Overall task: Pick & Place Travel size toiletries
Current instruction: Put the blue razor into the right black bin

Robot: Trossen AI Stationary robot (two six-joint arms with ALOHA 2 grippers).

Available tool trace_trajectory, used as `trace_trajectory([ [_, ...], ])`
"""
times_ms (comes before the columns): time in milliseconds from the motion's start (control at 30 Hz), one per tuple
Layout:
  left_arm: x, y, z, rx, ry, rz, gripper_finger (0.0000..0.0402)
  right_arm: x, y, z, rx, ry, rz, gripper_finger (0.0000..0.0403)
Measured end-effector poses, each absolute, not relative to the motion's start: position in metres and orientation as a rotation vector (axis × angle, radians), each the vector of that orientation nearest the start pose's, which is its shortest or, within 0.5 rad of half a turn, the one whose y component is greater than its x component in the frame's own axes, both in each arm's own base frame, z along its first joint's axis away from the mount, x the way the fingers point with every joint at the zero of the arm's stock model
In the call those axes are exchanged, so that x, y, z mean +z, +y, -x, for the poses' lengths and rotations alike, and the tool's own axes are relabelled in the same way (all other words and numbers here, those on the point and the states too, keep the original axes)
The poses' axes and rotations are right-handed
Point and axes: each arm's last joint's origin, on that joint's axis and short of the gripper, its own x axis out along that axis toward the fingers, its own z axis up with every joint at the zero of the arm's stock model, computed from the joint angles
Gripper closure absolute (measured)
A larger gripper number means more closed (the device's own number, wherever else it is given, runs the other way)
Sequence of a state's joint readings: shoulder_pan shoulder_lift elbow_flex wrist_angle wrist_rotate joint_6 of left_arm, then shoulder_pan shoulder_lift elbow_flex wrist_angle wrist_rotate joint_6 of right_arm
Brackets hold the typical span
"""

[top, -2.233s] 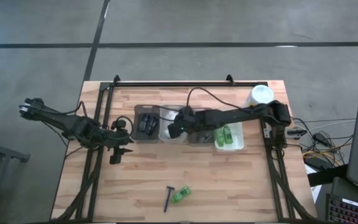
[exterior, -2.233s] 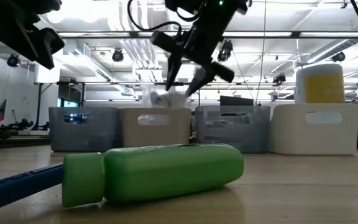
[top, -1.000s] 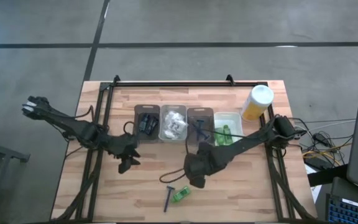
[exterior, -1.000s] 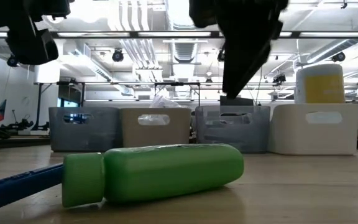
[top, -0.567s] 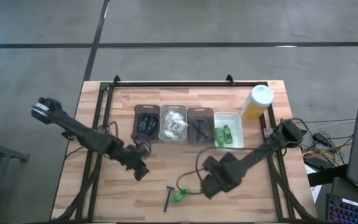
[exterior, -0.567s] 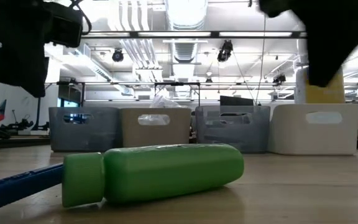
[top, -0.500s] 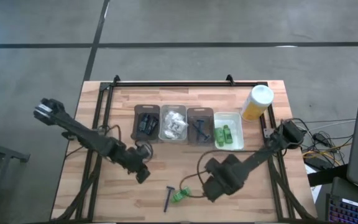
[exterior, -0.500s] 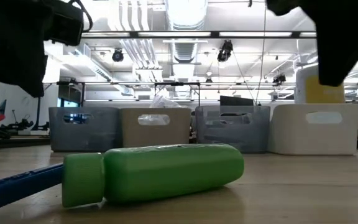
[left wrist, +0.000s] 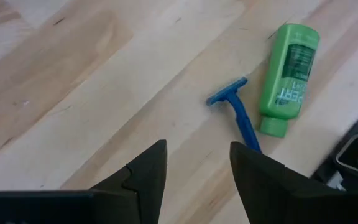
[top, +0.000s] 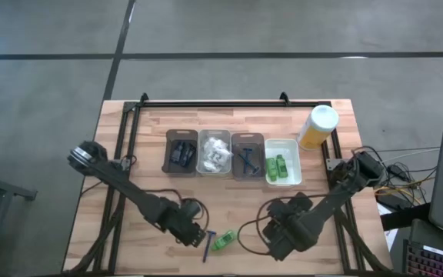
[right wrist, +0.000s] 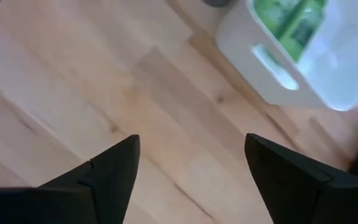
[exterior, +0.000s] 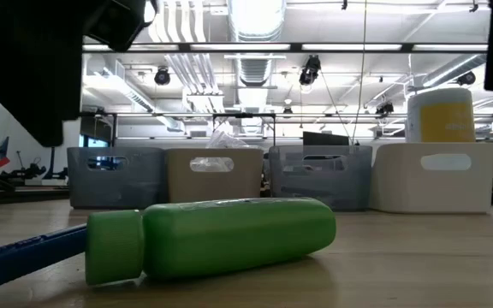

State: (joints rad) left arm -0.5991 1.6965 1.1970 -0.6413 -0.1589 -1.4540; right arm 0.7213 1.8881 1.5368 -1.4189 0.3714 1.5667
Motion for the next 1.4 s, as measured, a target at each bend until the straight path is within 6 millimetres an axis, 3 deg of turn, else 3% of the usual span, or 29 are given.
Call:
trace_trajectory([
  [267,0.203,-0.210,-0.316,0.467,1.108,0.863,0.0221,0.236,0.218,-0.244,-0.894,1.212,-0.303,0.0103],
  [567,0.188,-0.230,-0.333,0.492,1.124,0.892,0.0221,0.236,0.222,-0.239,-0.881,1.200,-0.279,0.0091],
  [933,0.171,-0.257,-0.331,0.503,1.190,0.941,0.0221,0.236,0.225,-0.237,-0.874,1.179,-0.260,0.0070],
  [1400,0.158,-0.257,-0.320,0.524,1.199,0.918,0.0221,0.235,0.225,-0.238,-0.871,1.163,-0.263,0.0058],
])
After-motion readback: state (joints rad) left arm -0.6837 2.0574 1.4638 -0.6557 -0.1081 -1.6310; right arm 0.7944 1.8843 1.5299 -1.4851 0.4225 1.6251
